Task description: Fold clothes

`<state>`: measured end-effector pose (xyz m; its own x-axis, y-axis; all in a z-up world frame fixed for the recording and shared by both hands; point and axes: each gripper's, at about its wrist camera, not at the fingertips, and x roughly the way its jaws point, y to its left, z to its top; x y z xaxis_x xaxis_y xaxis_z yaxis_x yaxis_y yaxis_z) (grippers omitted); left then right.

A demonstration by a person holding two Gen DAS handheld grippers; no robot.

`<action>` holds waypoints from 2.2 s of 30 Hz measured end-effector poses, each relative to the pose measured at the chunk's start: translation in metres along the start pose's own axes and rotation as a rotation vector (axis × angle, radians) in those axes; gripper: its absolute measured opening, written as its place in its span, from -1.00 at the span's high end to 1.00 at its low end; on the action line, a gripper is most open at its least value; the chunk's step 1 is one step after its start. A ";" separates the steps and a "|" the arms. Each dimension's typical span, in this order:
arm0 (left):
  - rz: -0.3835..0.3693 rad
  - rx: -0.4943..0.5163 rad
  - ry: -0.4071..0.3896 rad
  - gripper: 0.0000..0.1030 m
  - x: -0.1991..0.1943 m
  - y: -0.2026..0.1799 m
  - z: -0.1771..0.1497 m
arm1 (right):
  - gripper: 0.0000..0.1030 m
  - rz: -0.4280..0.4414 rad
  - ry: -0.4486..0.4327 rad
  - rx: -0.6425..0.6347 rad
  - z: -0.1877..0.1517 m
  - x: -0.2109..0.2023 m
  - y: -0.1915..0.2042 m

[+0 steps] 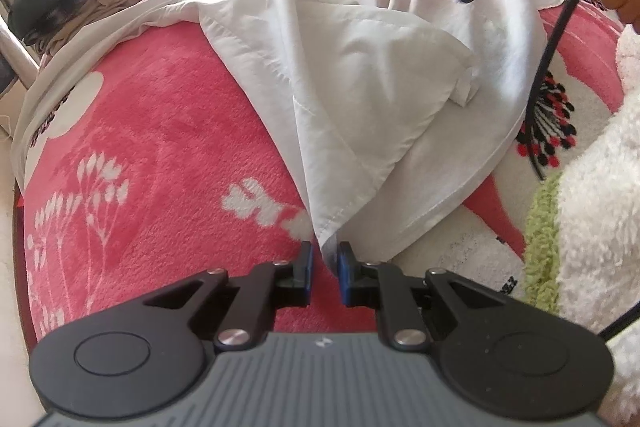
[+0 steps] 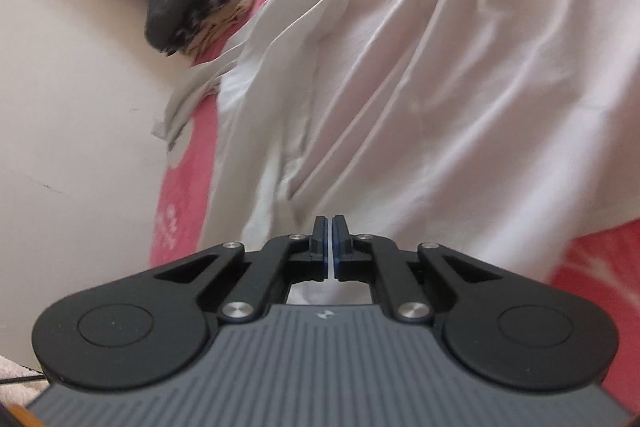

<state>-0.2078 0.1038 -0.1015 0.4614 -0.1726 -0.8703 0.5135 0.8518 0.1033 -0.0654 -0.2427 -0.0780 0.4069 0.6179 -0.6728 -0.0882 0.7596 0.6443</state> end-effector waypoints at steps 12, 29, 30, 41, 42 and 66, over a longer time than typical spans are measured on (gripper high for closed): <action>0.002 -0.008 0.013 0.69 0.002 0.001 0.001 | 0.44 -0.015 0.148 -0.227 -0.002 0.078 0.047; 0.012 0.021 0.002 0.69 0.002 -0.001 0.000 | 1.00 -0.170 -0.059 -0.102 -0.004 -0.032 0.007; 0.014 0.023 0.002 0.69 0.002 -0.002 0.000 | 1.00 -0.211 -0.063 -0.090 -0.005 -0.034 -0.001; 0.030 0.026 0.002 0.67 0.001 -0.003 -0.001 | 0.36 -0.115 0.002 0.097 -0.019 -0.022 -0.031; 0.031 0.025 0.001 0.67 0.001 -0.003 -0.002 | 0.36 -0.125 0.029 0.077 -0.022 -0.019 -0.028; -0.127 -0.206 0.074 0.56 -0.024 0.034 -0.015 | 0.95 -0.379 0.135 -0.286 -0.021 -0.009 -0.005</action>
<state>-0.2119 0.1444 -0.0841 0.3444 -0.2546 -0.9036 0.4027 0.9095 -0.1028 -0.0875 -0.2478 -0.0833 0.3384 0.2934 -0.8941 -0.2103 0.9497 0.2320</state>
